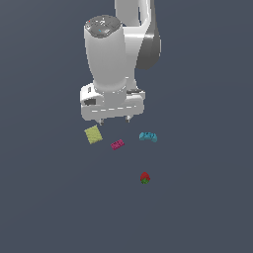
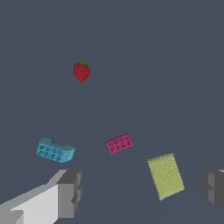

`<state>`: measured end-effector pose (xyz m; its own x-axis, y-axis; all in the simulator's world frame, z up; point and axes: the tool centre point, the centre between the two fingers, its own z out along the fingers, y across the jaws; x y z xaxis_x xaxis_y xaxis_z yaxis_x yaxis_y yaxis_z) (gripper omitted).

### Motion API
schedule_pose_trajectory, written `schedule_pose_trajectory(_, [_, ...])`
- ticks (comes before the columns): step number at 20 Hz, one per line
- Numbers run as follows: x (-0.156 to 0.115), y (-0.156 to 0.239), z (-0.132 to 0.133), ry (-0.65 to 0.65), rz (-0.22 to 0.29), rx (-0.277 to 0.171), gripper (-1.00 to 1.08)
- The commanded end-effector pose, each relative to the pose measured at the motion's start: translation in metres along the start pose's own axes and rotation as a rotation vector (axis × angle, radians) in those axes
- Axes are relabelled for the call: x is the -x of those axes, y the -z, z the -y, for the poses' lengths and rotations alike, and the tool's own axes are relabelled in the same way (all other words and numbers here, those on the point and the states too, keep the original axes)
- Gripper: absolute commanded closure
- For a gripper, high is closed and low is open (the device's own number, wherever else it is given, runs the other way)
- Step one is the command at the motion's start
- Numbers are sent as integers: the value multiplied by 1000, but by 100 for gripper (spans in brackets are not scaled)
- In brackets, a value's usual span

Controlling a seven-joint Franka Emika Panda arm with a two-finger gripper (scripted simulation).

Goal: Pick up a designated object from a clutter of objects.

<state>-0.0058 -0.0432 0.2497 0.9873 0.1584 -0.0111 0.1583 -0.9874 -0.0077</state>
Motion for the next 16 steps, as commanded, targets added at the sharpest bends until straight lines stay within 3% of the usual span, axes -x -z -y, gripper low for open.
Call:
schedule_pose_trajectory(1, [6, -19, -15, 31, -1, 0, -92])
schedule_pose_trajectory(16, [71, -131, -95, 224, -8, 4, -92])
